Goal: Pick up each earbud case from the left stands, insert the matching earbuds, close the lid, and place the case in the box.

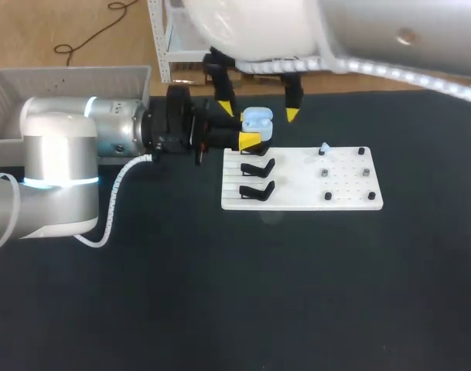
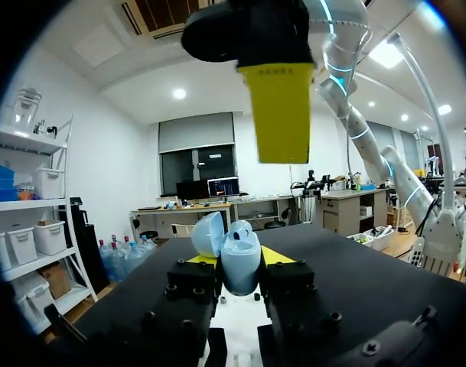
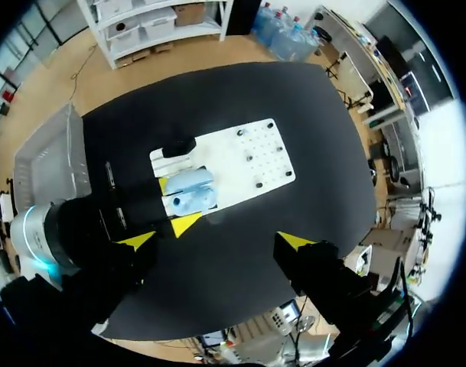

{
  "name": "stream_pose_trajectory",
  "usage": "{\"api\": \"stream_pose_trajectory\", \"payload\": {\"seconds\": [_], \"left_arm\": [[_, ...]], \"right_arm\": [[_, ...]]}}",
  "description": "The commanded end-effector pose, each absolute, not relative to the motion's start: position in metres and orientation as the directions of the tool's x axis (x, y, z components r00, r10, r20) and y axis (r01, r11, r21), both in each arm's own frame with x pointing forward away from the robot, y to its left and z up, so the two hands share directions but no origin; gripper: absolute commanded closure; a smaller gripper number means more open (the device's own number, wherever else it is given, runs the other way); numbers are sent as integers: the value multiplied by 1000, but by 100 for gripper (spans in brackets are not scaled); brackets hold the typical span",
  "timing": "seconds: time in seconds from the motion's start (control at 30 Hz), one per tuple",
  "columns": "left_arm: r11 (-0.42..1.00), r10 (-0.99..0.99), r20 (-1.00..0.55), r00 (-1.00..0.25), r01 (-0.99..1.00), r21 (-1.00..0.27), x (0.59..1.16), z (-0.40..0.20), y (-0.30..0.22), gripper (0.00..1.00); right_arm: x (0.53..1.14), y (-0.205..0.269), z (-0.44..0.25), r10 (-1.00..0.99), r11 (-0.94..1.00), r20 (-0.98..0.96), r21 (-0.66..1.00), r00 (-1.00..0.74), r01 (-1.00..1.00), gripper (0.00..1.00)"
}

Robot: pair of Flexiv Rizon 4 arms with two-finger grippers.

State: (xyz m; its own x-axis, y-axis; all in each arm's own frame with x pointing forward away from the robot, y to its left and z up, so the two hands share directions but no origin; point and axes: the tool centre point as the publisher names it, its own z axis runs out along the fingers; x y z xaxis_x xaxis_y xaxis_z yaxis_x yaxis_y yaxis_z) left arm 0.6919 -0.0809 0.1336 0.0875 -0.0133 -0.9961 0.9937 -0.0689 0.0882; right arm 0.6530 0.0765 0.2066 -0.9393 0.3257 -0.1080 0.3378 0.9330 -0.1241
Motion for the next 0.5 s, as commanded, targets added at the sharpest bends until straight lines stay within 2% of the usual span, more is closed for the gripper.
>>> {"api": "stream_pose_trajectory", "payload": {"seconds": [0.03, 0.07, 0.23, 0.3, 0.37, 0.5], "left_arm": [[-68, -12, -996, 88, 994, 88, 692, 134, -81, 100], [-68, -12, -996, 88, 994, 88, 692, 134, -81, 100], [-68, -12, -996, 88, 994, 88, 692, 134, -81, 100], [-68, -12, -996, 88, 994, 88, 692, 134, -81, 100], [-68, -12, -996, 88, 994, 88, 692, 134, -81, 100], [-68, -12, -996, 88, 994, 88, 692, 134, -81, 100]], "right_arm": [[630, 13, 214, 247, 907, -214, 393, -945, 148, 24], [632, 7, 216, 250, 903, -217, 404, -944, 146, 27], [647, -18, 216, 259, 873, -202, 468, -945, 139, 16], [654, -26, 215, 264, 851, -197, 508, -944, 132, 17], [661, -33, 212, 263, 829, -190, 546, -946, 121, 26], [676, -42, 197, 250, 810, -150, 574, -957, 121, 28]]}}
